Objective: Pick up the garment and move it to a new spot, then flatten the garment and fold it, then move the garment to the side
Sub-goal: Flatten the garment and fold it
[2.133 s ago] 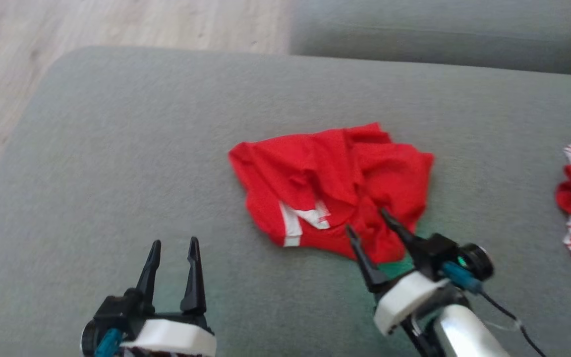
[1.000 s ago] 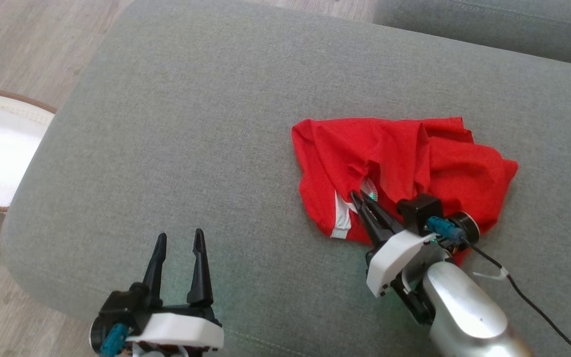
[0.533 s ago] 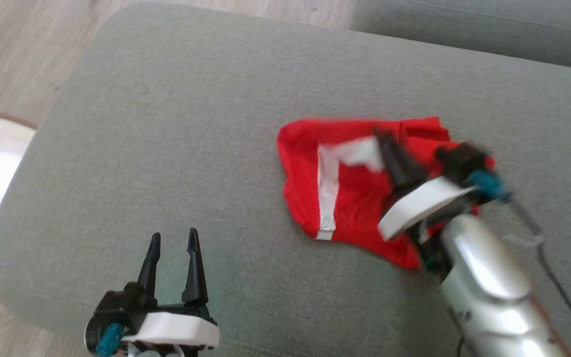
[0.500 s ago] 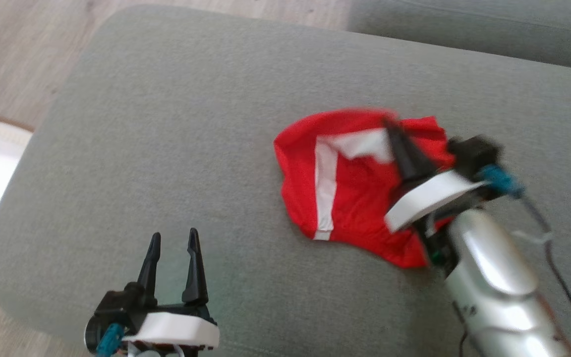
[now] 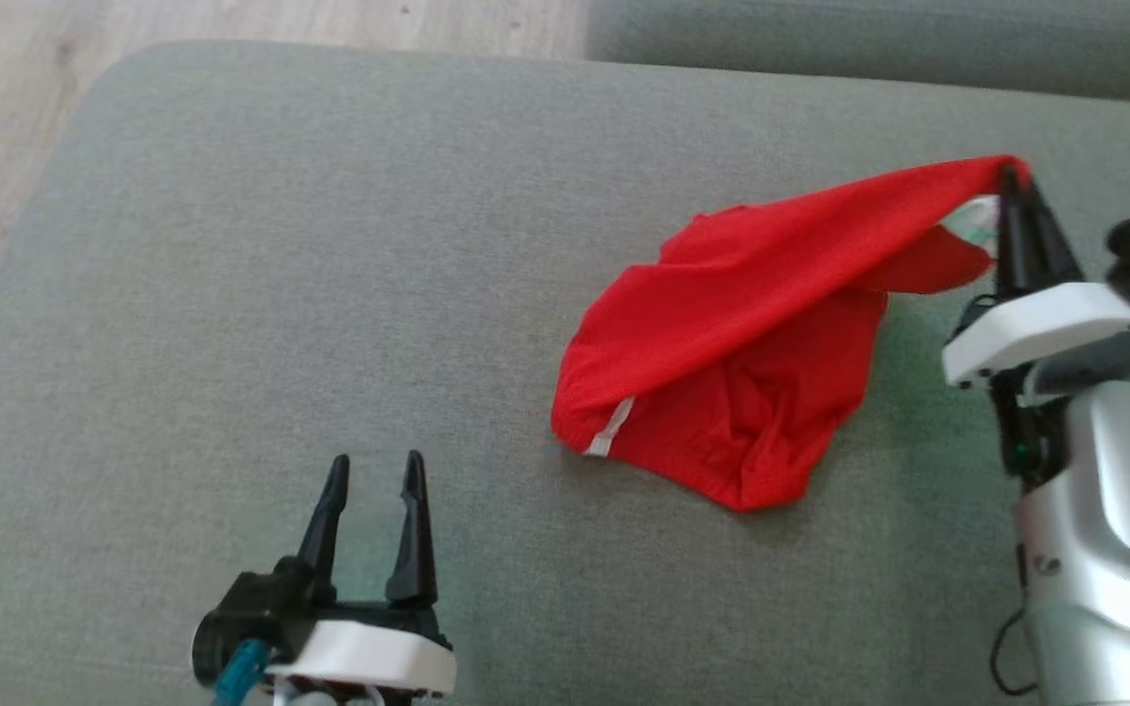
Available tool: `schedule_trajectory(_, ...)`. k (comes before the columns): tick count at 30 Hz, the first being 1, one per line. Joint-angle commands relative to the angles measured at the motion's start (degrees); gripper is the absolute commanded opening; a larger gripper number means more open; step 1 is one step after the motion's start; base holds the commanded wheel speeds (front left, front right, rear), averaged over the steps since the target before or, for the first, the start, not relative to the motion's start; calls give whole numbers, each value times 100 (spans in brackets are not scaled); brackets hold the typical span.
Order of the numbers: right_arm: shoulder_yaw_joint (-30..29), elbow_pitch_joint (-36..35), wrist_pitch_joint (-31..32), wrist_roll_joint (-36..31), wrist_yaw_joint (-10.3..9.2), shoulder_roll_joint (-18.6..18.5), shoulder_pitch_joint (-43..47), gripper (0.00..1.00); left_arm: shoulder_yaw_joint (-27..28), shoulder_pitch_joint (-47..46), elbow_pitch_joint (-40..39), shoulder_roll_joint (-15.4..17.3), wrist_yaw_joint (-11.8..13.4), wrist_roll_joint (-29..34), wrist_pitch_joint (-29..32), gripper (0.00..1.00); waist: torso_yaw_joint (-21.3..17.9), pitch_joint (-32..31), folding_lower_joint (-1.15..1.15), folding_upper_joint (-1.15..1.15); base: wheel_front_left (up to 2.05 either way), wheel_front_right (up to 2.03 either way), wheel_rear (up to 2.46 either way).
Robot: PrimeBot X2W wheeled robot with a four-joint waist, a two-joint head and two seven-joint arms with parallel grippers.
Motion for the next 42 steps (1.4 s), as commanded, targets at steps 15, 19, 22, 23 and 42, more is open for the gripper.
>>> schedule_trajectory(15,-430,-567,166,-94,-4,39,804,0,-363,-591,246,-200,-238,65,-26,100,-323,56,0,0,0,0,0)
schedule_trajectory(19,-510,-273,55,-133,-4,40,1059,41,-325,-577,269,-173,-222,61,-33,100,-327,22,0,0,0,0,0)
schedule_trajectory(22,-517,-40,-113,-139,-4,40,1168,100,-294,-559,268,-144,-211,56,-37,100,-336,-10,0,0,0,0,0)
schedule_trajectory(23,-511,22,-168,-149,-4,40,1193,100,-284,-550,268,-135,-205,55,-38,100,-344,-28,0,0,0,0,0)
schedule_trajectory(42,49,-1769,-440,172,-4,41,1882,100,-561,-790,1059,-138,-502,-89,220,100,-1255,84,0,0,0,0,0)
